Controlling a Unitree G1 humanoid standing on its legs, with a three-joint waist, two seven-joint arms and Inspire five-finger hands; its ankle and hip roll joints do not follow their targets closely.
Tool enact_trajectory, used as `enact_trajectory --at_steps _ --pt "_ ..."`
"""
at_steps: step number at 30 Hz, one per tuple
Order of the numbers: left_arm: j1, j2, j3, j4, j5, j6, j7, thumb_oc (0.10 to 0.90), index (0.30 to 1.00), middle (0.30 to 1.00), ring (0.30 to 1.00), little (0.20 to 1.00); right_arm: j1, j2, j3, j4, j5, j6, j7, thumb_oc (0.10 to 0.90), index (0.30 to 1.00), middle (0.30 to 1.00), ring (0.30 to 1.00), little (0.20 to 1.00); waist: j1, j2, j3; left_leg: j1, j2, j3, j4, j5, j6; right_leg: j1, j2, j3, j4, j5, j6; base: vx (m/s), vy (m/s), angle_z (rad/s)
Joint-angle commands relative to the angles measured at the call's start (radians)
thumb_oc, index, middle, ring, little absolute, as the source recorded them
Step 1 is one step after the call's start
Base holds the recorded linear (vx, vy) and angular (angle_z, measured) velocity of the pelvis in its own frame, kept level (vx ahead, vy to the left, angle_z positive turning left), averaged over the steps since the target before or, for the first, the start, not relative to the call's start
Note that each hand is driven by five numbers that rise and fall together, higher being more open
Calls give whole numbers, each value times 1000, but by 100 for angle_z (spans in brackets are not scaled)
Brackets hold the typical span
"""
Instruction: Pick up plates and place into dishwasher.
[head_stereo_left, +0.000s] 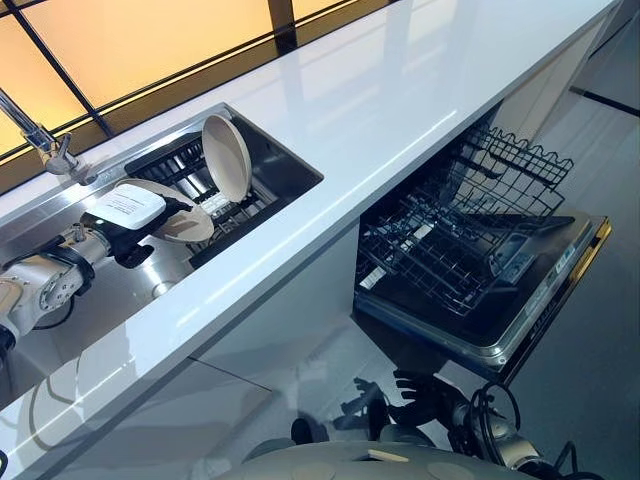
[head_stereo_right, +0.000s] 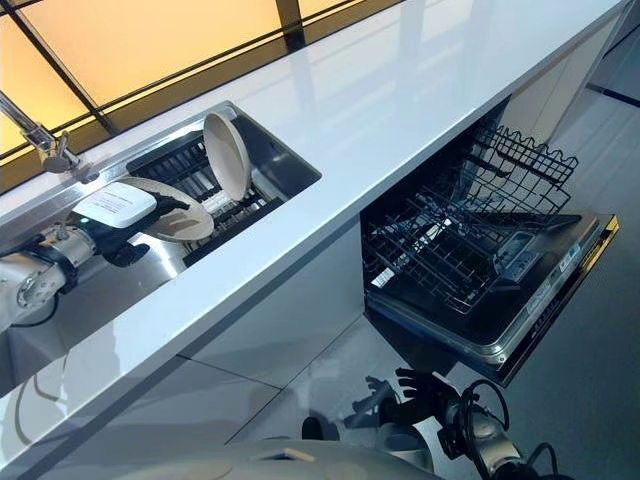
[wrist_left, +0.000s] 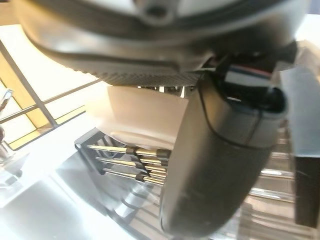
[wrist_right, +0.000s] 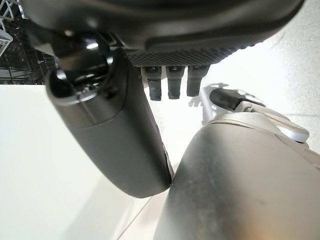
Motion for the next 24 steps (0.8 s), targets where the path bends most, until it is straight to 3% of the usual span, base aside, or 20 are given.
enact_trajectory --at_steps 1,12,17,24 --pt "-143 34 99 88 -78 50 31 100 300 300 300 200 0 -52 24 -65 -6 -45 1 800 900 900 900 900 -25 -26 28 -21 -32 -11 6 -26 29 12 -68 -7 8 38 106 -31 13 -1" --pt "-209 24 60 148 -68 94 87 100 300 300 300 200 -8 -66 21 -99 13 -52 8 800 900 900 900 900 -39 -31 47 -38 -29 -2 6 -21 23 -7 -68 2 7 46 109 -36 7 -5" --pt "-230 10 59 167 -72 115 163 100 300 300 300 200 -5 -59 24 -104 9 -51 8 800 900 900 900 900 -42 -34 37 -36 -30 -2 6 -23 22 -4 -67 3 6 46 109 0 0 0" --pt "-234 7 64 168 -78 114 162 100 300 300 300 200 -3 -57 20 -124 25 -52 14 800 900 900 900 900 -43 -32 20 -26 -30 -7 6 -26 18 7 -64 3 5 41 107 7 -32 0"
